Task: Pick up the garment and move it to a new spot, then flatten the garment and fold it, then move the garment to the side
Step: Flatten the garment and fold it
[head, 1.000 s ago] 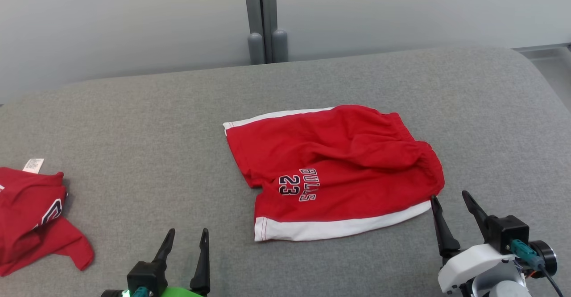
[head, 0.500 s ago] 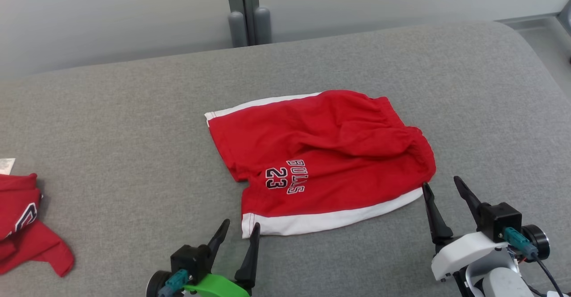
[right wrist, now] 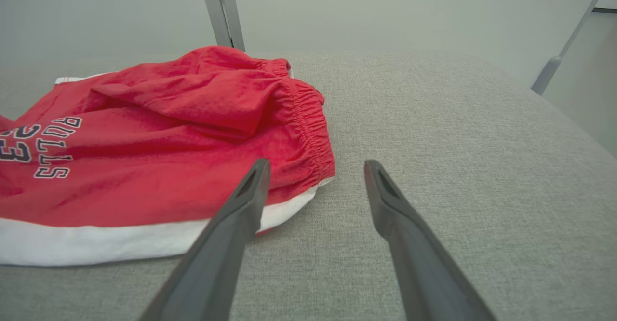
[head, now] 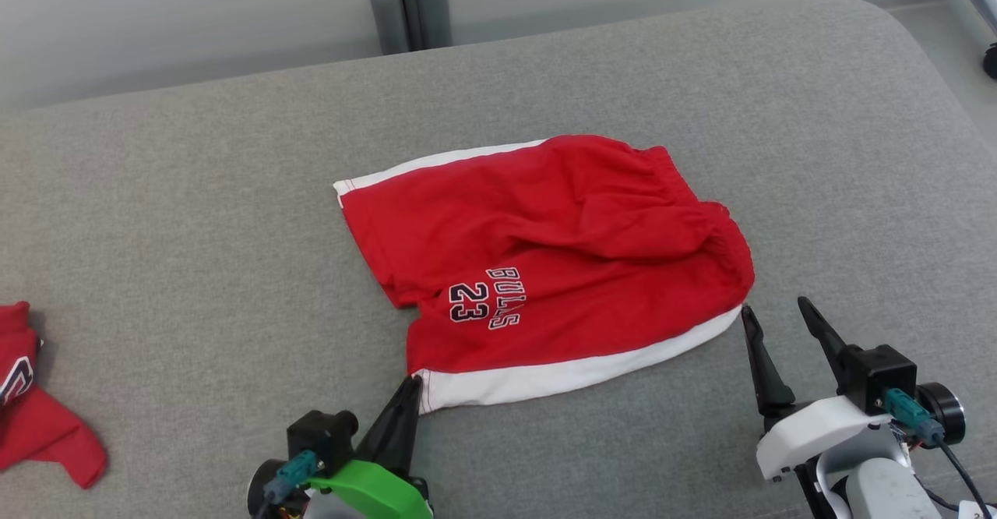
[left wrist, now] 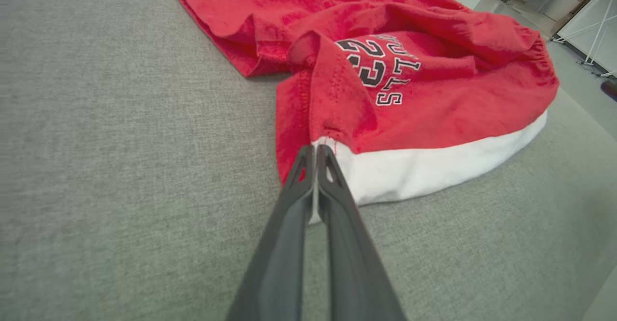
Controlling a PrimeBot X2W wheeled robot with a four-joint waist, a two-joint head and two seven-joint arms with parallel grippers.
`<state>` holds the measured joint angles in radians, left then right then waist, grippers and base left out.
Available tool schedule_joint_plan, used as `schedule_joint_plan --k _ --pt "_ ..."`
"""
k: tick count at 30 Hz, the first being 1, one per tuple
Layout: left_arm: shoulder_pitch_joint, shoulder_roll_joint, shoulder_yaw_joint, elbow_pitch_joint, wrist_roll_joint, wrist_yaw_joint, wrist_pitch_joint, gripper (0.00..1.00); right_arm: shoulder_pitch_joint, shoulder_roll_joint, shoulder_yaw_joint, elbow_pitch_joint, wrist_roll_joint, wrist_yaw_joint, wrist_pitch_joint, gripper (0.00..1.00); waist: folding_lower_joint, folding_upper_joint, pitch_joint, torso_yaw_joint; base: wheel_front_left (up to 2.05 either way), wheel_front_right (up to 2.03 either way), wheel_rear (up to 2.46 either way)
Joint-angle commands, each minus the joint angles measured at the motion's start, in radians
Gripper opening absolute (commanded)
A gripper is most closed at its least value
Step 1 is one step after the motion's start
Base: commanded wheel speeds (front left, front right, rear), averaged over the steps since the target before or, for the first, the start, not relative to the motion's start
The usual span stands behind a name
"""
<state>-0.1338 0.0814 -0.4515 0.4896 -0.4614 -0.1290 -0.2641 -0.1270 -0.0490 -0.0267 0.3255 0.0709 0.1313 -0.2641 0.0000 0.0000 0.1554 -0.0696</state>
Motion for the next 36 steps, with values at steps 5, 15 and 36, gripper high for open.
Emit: schedule_joint_plan --k 5,15,36 --pt "-0.016 0.010 0.131 -0.021 0.015 -0.002 -0.001 0.00 -0.009 -0.004 -0.001 0.006 -0.007 -0.001 -0.001 1.00 0.0000 0.0000 0.000 0.029 0.00 0.00 0.00" --pt "0.017 -0.013 0.269 -0.034 0.096 -0.002 -0.001 0.00 0.005 -0.004 0.111 0.060 -0.020 -0.001 0.000 1.00 0.0000 0.0000 0.002 0.062 0.00 0.00 0.00" --pt "-0.003 -0.024 0.266 -0.038 0.113 -0.002 0.000 0.00 -0.058 -0.004 0.146 0.156 -0.051 -0.001 0.000 0.00 0.0000 0.0000 0.035 0.084 0.00 0.00 0.00"
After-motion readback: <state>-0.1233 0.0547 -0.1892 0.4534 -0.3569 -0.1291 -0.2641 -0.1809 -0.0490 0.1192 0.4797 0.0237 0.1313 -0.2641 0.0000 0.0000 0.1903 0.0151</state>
